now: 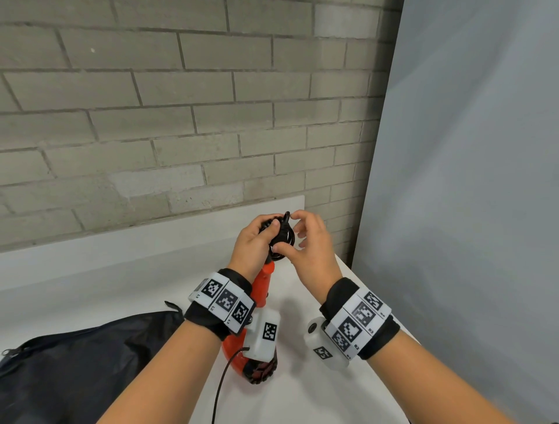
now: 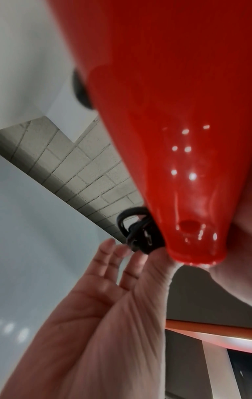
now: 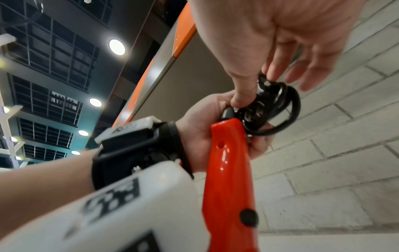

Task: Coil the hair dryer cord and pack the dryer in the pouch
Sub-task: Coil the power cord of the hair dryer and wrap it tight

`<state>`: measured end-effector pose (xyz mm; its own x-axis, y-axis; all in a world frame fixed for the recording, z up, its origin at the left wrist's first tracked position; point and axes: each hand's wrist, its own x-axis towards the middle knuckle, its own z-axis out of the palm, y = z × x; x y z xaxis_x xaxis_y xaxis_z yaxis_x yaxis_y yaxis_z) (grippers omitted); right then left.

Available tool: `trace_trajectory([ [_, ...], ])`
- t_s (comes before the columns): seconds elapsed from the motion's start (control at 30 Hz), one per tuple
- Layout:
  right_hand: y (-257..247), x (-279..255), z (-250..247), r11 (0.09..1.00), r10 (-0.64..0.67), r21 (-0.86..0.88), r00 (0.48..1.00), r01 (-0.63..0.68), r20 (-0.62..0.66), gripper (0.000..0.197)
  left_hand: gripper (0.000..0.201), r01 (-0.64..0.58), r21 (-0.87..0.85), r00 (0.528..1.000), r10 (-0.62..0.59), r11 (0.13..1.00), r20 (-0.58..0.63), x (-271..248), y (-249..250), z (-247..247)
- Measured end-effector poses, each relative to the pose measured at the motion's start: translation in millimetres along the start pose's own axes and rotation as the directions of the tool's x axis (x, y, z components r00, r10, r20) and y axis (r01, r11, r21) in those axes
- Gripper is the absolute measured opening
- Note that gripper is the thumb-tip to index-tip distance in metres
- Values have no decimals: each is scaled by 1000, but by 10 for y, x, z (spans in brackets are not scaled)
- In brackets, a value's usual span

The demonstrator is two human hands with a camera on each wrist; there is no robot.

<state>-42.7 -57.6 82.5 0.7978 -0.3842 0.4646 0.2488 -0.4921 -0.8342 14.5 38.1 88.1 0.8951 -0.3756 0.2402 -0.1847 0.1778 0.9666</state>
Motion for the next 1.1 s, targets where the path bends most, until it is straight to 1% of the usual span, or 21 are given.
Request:
trace_trajectory([
  [0.03,21,2,17,1000,-14,-4,1000,14,-10,57,17,2,6,1000,-2,1000,-1,8,-3,-10],
  [0.1,52,16,38,1000,-12,28,1000,12,17,61,19,15,8,1000,-15,1000,-2,26,-2,-38],
  [0.17,80,33,56,999,-17,48,997,13,70,60,19,22,26,1000,-22,999,0,45,0,-64],
  [0.23,100,29,78,999,-49,17,994,47,96,56,20,24,51,1000,-25,998,5,43,11,-80],
  [0.3,104,29,96,995,-88,-38,994,91,69,52,20,32,80,999,-34,996,18,27,17,-81],
  [0.4,93,104,77,990,-137,-38,991,137,-3,41,27,37,173,998,-46,984,45,16,7,-64],
  [0.53,161,204,20,992,-125,-24,992,125,18,28,25,32,156,998,-41,987,56,27,24,-60],
  [0.6,209,187,13,992,-122,-27,993,122,5,27,22,34,163,996,-47,986,79,33,14,-64],
  [0.7,230,156,16,994,-105,-18,994,105,-11,32,15,40,146,988,-61,988,143,45,-33,-71],
  [0.8,211,167,-22,996,-71,-42,996,73,47,41,15,46,108,982,-64,993,179,54,-59,-80],
  [0.87,183,190,-68,996,-40,-72,990,50,136,39,19,56,97,978,-74,994,197,57,-61,-97],
  [0.93,140,225,-114,999,14,-45,977,-5,212,37,30,71,84,972,-87,994,220,55,-58,-101],
  [1.0,124,268,-140,998,60,19,971,-67,233,37,40,82,81,969,-99,993,227,51,-52,-81],
  [1.1,119,259,-130,989,99,87,970,-121,222,30,34,92,76,971,-107,993,215,43,-55,-37],
])
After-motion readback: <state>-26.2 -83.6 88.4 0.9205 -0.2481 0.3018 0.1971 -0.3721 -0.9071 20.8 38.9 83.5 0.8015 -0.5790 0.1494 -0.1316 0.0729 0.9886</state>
